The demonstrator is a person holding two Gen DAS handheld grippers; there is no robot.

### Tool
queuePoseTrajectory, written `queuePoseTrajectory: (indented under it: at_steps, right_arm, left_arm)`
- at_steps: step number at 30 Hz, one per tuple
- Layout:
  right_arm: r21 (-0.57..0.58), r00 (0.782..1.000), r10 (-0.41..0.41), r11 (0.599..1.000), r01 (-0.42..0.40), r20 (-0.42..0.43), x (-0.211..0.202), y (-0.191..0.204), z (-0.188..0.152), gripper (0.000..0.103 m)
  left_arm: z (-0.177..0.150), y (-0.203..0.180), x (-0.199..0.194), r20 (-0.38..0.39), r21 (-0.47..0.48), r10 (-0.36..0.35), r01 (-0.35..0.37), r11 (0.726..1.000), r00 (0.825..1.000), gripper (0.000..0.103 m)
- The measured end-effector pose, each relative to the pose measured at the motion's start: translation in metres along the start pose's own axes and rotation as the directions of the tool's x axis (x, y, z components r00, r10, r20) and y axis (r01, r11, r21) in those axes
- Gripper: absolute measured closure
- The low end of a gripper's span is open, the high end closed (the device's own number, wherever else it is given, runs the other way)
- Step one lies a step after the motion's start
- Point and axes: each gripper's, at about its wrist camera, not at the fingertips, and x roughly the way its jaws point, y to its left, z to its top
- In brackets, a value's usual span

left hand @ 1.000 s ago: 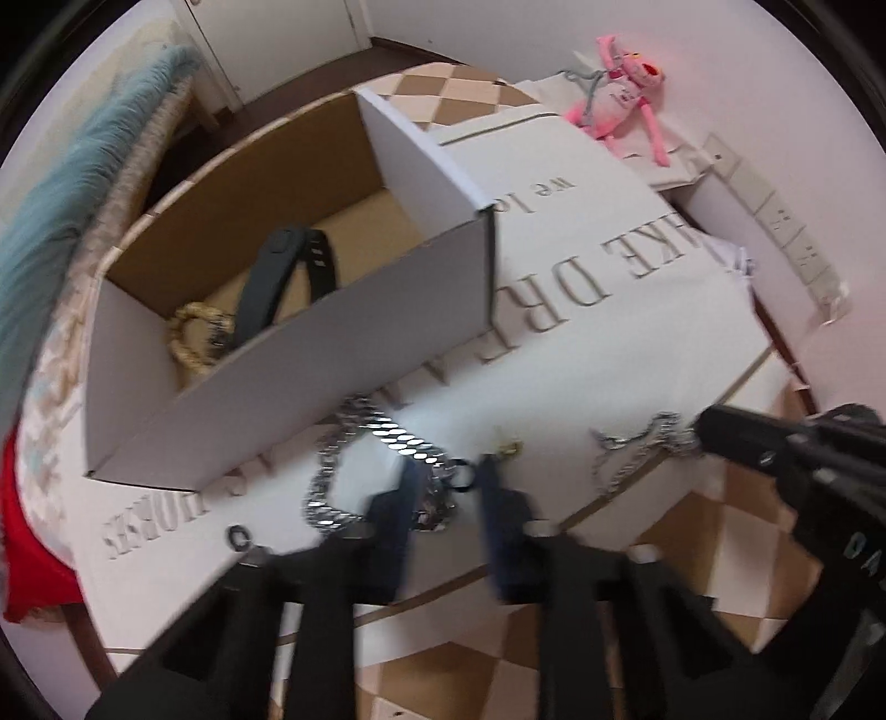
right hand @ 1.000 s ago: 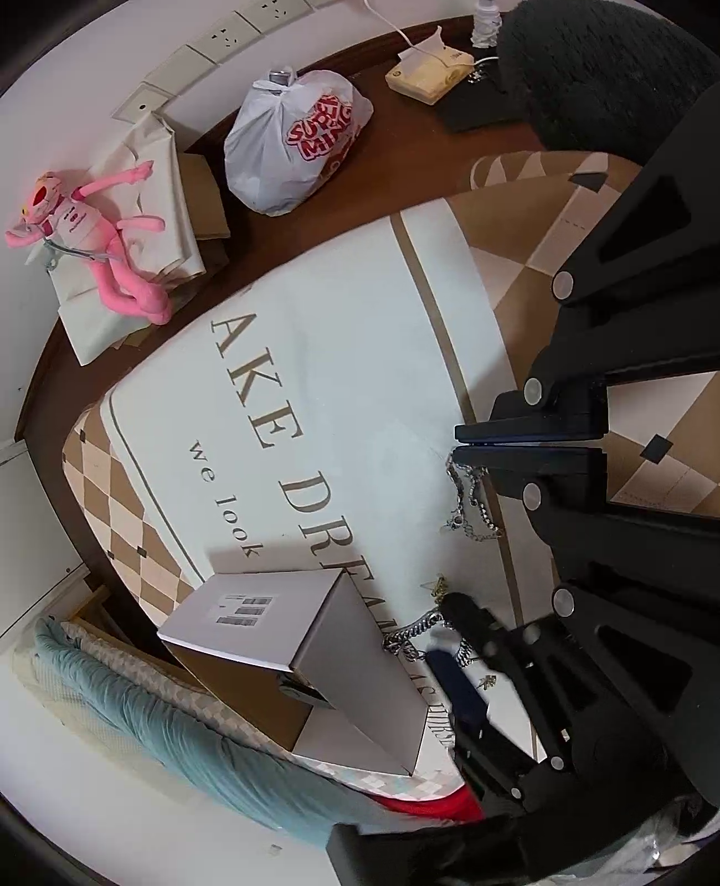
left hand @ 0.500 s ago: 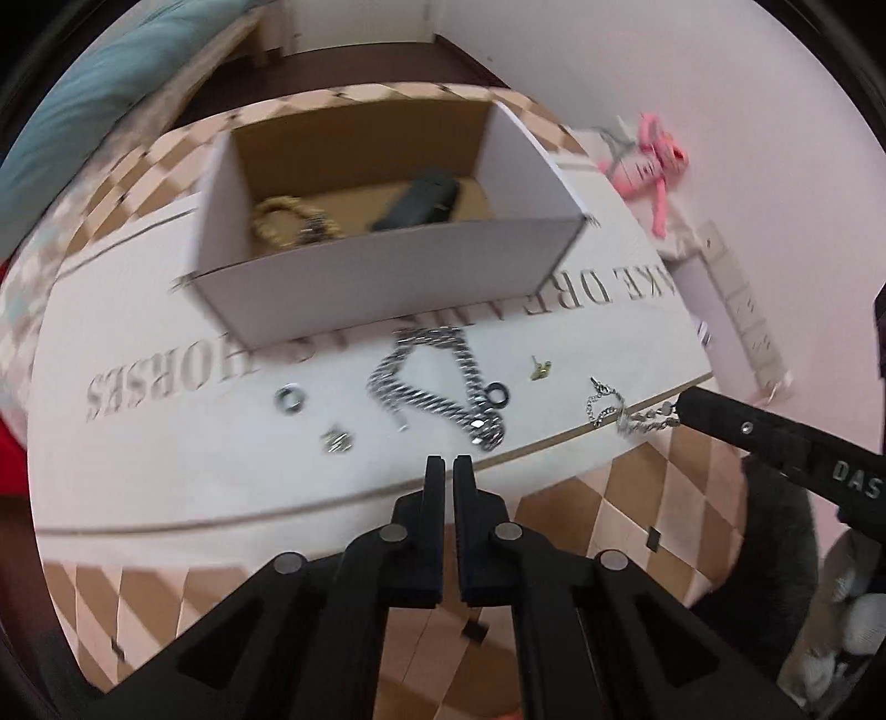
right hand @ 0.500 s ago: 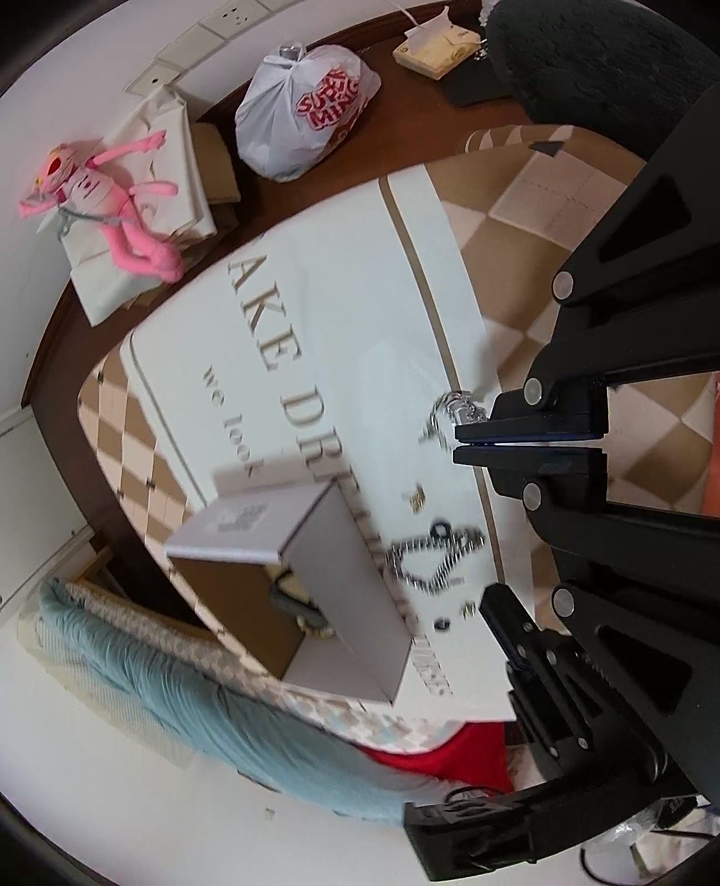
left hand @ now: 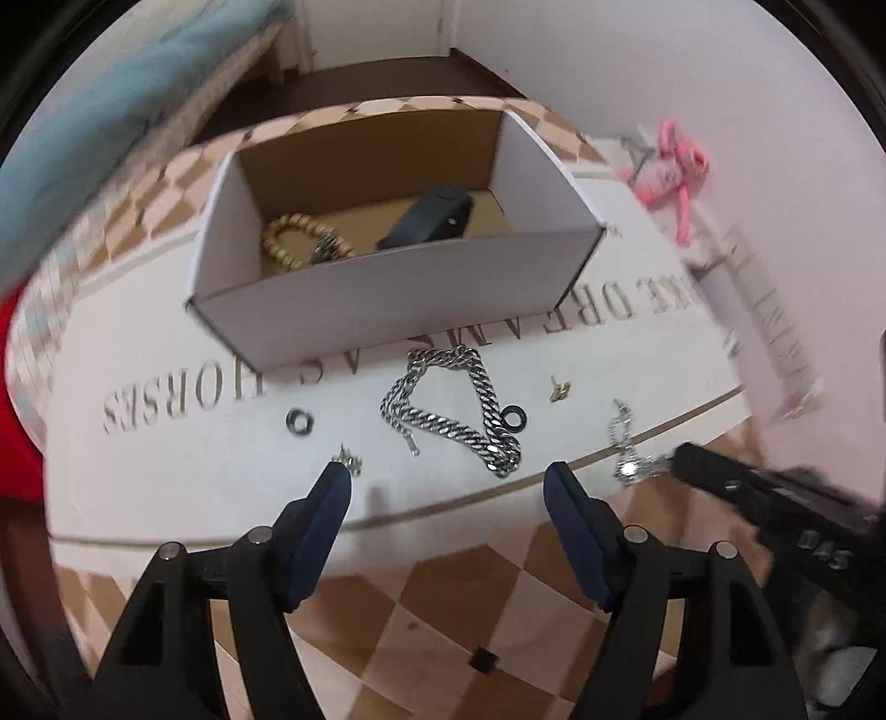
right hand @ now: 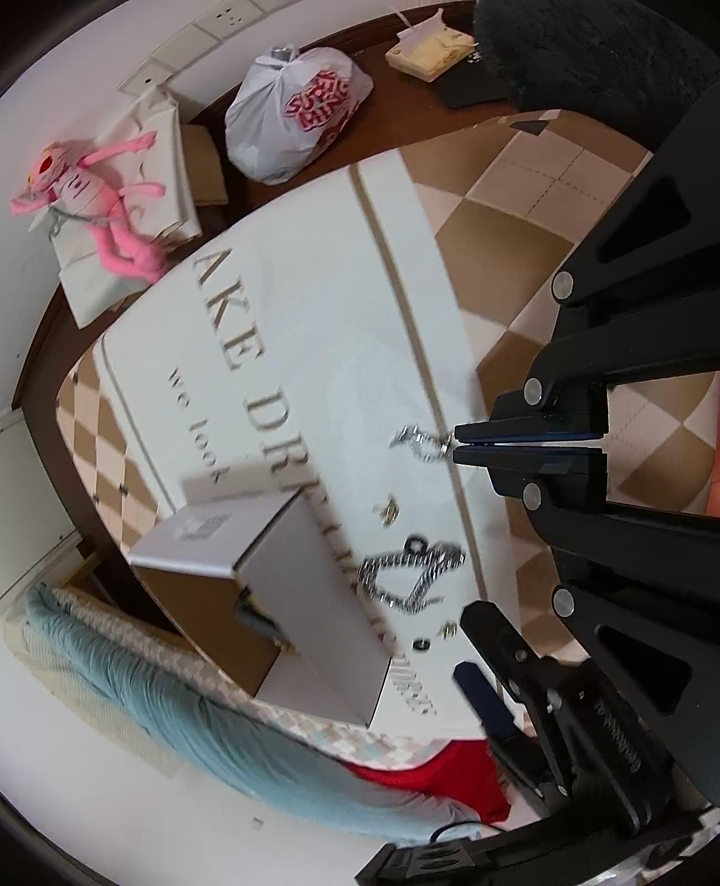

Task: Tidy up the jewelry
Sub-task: 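Close the left gripper on the thick silver chain while the right holds the thin chain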

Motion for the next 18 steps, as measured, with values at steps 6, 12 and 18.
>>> queuePoseTrajectory:
  at_steps: [6, 12, 18]
  right_arm:
    - [0.035, 1.0, -0.016, 0.999, 0.016, -0.008, 0.004, -0.017, -0.003, 0.103]
    - [0.062, 1.0, -0.012, 0.998, 0.012, -0.016, 0.006, -0.025, -0.002, 0.103]
    - [0.059, 1.0, 0.012, 0.998, -0.011, -0.019, 0.006, -0.016, -0.003, 0.103]
  left_arm:
    - [0.002, -0.038, 0.029, -0.023, 0.192, 0.102, -0.096, 0.977, 0.995, 0.033]
    - [0.012, -0.046, 0.028, -0.003, 0.258, 0.088, -0.085, 0.962, 0.996, 0.092]
    - [0.017, -0.014, 0.019, -0.045, 0.121, -0.03, 0.035, 0.992, 0.999, 0.101]
